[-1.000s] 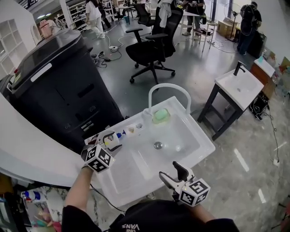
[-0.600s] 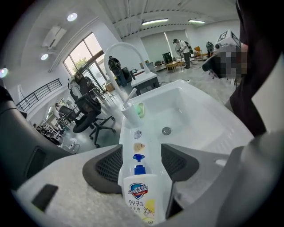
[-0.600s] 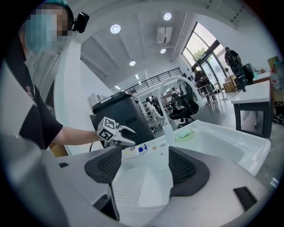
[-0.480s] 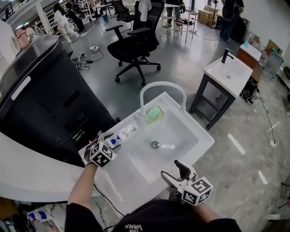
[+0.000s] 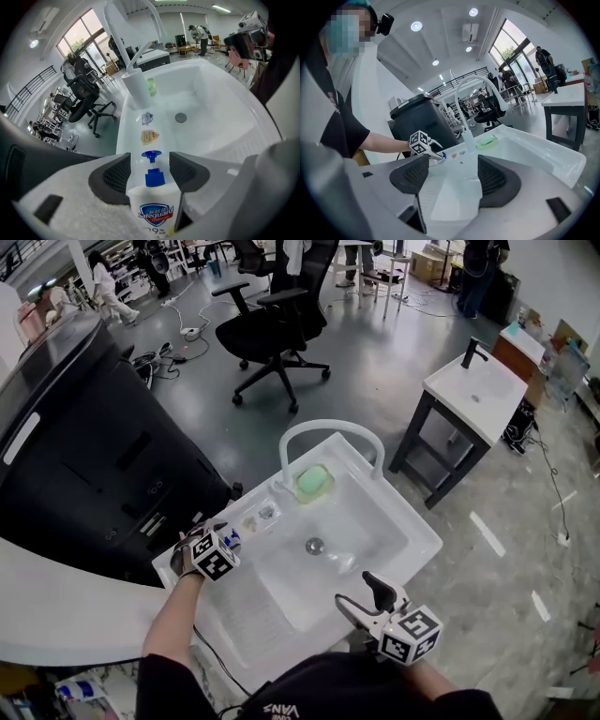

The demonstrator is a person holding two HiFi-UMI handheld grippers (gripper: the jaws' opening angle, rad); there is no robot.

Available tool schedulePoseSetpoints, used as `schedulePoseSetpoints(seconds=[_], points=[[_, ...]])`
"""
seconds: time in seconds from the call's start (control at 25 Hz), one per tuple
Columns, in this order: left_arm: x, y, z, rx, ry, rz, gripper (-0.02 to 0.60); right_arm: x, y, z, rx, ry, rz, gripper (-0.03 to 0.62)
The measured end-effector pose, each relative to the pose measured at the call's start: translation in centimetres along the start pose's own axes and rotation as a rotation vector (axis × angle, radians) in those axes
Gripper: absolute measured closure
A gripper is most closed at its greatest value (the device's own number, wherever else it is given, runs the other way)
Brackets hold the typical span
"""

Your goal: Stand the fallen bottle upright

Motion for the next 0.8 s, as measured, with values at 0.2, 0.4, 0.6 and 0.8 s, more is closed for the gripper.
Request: schedulePoseSetpoints(seconds=[0.2,0.4,0.6,0.8], points=[[-0.2,0.3,-1.5,-0.008,0.053,0.004,0.364,0.6,-1.0,-0.8,0.021,0.012,0.006,0.286],[-0.8,0.1,-2.7,-0.04,0.095,0.002,0.391,0.3,-1.7,-1.0,0.029,0.041,-0.004,0.286],[-0.7,0.1,-3.6,-0.045,0.124,-0.011,0.41,0.5,-2.5,-1.2,0.021,0.042,-0.008,0.292],[-0.6,-0.1,-3.8,-0.04,0.139,-0.01,0.425,0.4,-2.8,-1.2,0.02,0.043,-0.007,0.296]])
Point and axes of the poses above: the fingertips, and each gripper's own axes: z backward along the fingers, y to its left, x out of its top, the point moved 8 cm from there along z, backward along the fingers, and after that the axes turned 7 degrees about -x, right-handed, at the moved point
